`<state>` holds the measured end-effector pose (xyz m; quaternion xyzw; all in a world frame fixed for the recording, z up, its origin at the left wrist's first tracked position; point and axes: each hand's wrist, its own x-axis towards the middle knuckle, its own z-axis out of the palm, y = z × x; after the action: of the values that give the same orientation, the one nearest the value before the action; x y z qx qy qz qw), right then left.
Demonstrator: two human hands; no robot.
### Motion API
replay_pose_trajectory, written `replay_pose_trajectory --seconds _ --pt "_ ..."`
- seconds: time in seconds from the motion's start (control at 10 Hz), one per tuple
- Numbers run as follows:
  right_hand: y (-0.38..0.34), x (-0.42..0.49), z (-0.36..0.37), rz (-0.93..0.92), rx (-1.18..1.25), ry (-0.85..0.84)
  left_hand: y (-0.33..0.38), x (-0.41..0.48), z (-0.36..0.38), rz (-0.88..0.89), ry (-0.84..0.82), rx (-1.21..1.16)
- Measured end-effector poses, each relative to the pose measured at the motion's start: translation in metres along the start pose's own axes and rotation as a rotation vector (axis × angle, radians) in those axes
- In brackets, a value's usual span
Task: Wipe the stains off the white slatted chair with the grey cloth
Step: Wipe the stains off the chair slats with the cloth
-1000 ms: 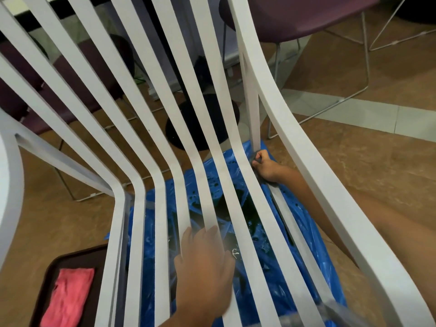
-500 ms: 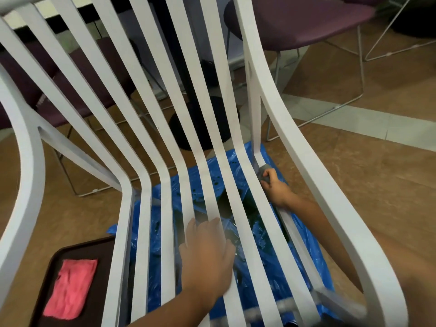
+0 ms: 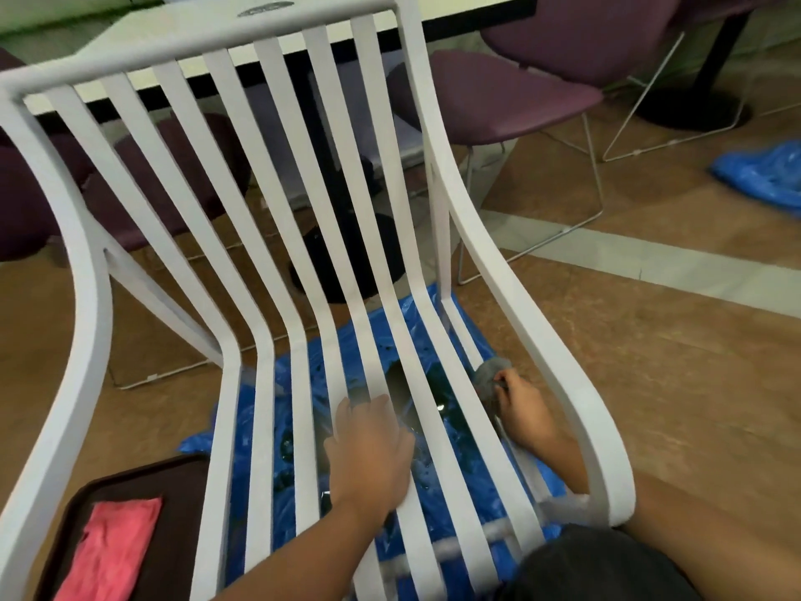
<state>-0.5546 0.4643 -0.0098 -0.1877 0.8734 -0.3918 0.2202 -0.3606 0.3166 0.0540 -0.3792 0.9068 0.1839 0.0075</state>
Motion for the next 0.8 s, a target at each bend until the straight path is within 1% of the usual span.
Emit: replay_pose_trajectory --seconds 0.1,0.2,0.3,0.4,0.5,0.6,0.7,0.8 --pt "-0.003 -0.006 -0.026 0.036 0.103 0.089 -0.001 -0.002 0.000 -0.007 0.005 0.001" --pt "0.039 0.030 -0.057 -0.050 0.247 0.174 0.000 -0.004 -0.002 -0.013 0.001 0.010" --pt "-0.038 -0.009 -0.101 -0.030 0.410 0.256 0.000 -0.005 -0.004 0.000 -0.026 0.038" --pt "-0.091 -0.031 -0.137 -0.062 0.523 0.418 0.000 -0.008 -0.005 0.013 -0.045 0.045" --pt "-0.137 -0.060 -0.164 -0.147 0.616 0.459 0.000 -0.011 -0.006 0.005 -0.044 0.048" --pt "-0.186 -0.100 -0.172 -0.199 0.763 0.404 0.001 -0.017 -0.009 -0.032 -0.054 0.027" --pt "-0.226 -0.138 -0.154 -0.169 1.015 0.255 0.001 -0.021 -0.009 -0.052 -0.059 0.012" --pt "-0.239 -0.167 -0.115 0.003 1.197 -0.058 0.000 -0.028 -0.018 -0.063 -0.079 -0.068"
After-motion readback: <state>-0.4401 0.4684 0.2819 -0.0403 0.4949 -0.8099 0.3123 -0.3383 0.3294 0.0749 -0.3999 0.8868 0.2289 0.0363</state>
